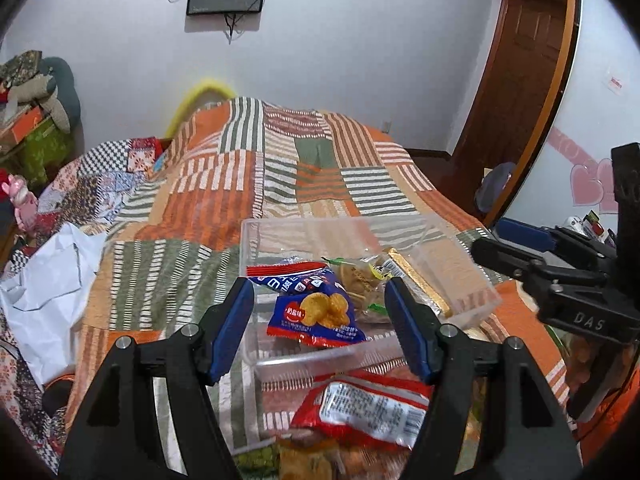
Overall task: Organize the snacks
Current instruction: 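Grasp the orange-labelled rice cake pack with the left tool while the right tool grasps the white-yellow packet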
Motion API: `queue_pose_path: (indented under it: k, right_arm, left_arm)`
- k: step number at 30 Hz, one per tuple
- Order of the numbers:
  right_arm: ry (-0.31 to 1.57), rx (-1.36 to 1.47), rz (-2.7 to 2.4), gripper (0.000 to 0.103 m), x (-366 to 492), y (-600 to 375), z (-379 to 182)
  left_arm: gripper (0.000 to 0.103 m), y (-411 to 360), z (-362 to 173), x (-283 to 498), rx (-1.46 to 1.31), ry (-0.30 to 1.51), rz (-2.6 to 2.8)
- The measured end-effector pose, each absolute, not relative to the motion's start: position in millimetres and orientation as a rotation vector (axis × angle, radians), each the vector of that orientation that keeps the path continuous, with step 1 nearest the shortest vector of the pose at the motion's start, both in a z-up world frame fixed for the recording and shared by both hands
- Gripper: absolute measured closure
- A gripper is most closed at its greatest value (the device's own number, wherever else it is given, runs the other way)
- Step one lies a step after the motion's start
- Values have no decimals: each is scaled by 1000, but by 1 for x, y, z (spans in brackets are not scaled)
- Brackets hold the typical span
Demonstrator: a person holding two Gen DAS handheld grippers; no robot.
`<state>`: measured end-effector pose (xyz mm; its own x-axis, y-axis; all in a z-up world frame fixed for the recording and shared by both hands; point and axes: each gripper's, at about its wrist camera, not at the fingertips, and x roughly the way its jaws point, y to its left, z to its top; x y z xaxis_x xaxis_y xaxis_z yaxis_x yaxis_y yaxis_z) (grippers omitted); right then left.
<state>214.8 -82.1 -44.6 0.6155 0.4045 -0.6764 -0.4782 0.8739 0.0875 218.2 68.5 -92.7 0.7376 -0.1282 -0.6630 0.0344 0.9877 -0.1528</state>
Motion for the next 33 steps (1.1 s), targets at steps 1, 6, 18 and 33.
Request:
queue_pose_path:
  k: [1, 6, 18, 33]
  right_arm:
    - [741, -105, 506, 43, 209, -84, -41]
    - [696, -96, 496, 40, 186, -102, -26]
    - [709, -81, 440, 39, 150, -143, -33]
    - [901, 3, 355, 39, 130, -182, -96]
  left_arm:
    - [36, 68, -89, 213, -131, 730, -89]
    - [35, 66, -75, 187, -114, 709, -85]
    - [24, 71, -88, 133, -132, 745, -55]
    - [24, 75, -153, 108, -179, 896, 21]
